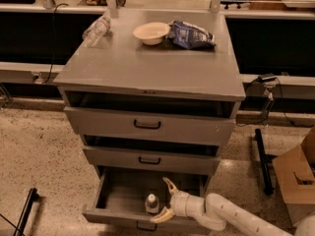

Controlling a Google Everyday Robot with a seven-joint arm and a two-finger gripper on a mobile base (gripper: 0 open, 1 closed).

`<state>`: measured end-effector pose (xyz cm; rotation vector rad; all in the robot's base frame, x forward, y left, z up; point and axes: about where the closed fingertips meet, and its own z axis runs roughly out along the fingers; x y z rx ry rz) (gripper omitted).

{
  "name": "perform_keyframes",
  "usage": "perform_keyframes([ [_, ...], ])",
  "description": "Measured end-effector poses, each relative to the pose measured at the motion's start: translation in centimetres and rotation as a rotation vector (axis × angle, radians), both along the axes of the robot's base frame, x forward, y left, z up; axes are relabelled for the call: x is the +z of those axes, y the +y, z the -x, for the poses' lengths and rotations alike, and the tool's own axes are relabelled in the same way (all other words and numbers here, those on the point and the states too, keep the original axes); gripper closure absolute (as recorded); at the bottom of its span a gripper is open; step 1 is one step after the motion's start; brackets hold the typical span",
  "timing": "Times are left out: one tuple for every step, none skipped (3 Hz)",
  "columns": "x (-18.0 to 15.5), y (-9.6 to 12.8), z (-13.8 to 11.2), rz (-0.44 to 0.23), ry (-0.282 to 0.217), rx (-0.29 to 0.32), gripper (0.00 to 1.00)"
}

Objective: Pick blue plastic bottle from bottom drawer and place on counter

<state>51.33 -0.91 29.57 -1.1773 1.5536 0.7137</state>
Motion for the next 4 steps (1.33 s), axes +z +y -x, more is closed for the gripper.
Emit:
perform_keyframes([
  [-4.92,1.76,-0.31,-0.035,0.057,0.014,0.0],
  [-4.92,1.77,-0.31,-0.035,0.057,0.014,0.0],
  [-4.92,1.98,-0.26,-0.037,0.058,0.017,0.18],
  [-4.91,2.21,-0.2,-0.039,0.058,0.02,0.42],
])
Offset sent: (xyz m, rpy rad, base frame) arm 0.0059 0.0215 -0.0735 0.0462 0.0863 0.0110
